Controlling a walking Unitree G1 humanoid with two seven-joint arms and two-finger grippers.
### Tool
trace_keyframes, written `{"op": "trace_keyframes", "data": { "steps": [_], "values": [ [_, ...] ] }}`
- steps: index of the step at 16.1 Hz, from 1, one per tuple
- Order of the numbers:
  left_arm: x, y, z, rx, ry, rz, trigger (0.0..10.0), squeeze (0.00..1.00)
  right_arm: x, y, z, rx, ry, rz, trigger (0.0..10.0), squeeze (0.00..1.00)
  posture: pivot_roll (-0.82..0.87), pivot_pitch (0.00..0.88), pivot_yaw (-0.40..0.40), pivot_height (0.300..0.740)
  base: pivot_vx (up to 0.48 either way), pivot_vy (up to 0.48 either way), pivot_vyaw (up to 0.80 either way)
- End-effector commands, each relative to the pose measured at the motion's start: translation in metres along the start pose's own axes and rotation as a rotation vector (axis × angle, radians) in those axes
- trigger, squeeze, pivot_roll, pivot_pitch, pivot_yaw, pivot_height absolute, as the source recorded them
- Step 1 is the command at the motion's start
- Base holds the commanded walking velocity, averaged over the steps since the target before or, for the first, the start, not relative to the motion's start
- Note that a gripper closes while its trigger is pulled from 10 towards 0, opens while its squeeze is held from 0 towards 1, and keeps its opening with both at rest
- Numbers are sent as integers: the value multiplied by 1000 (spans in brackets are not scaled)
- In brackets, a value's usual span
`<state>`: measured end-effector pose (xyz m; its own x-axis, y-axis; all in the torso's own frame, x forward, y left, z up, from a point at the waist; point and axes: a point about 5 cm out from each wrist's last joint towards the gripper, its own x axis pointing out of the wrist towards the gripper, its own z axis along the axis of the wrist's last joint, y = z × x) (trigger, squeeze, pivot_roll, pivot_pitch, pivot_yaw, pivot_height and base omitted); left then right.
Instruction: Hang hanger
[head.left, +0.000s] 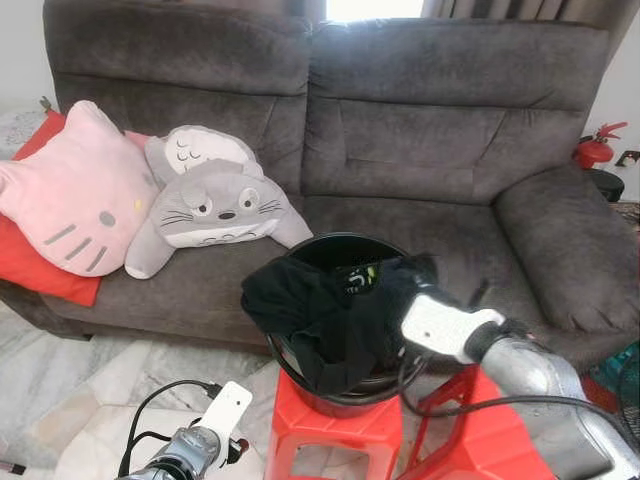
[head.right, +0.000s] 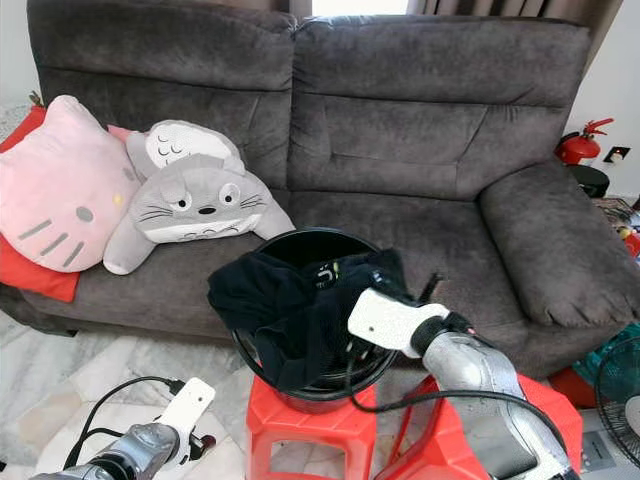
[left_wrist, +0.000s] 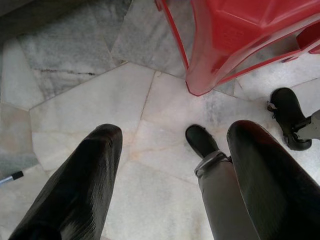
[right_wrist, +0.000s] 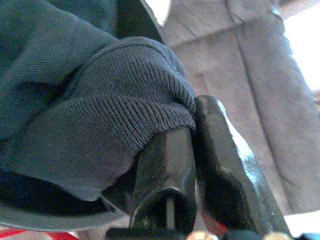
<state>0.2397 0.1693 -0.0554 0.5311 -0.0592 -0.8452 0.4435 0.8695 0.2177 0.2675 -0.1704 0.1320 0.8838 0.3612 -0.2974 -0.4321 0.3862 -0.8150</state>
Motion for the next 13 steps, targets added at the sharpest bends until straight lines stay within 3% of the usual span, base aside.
{"op": "trace_keyframes", "data": {
  "steps": [1,5,9,13],
  "values": [
    [0,1,1,12,5,5,10000,0,-1,-2,4,-15,-27,25,0,0,-215,0,-44,740,0,0,0],
    [0,1,1,18,7,3,10000,0,-10,-5,12,-15,-109,77,0,0,-214,0,-43,740,0,0,0],
    [0,2,1,19,8,4,10000,0,-13,-14,41,-5,-269,148,0,0,-215,0,-42,740,0,0,0],
    [0,1,2,20,9,2,10000,0,-22,-1,44,11,-284,333,0,0,-219,0,-41,740,0,0,0]
  ]
}}
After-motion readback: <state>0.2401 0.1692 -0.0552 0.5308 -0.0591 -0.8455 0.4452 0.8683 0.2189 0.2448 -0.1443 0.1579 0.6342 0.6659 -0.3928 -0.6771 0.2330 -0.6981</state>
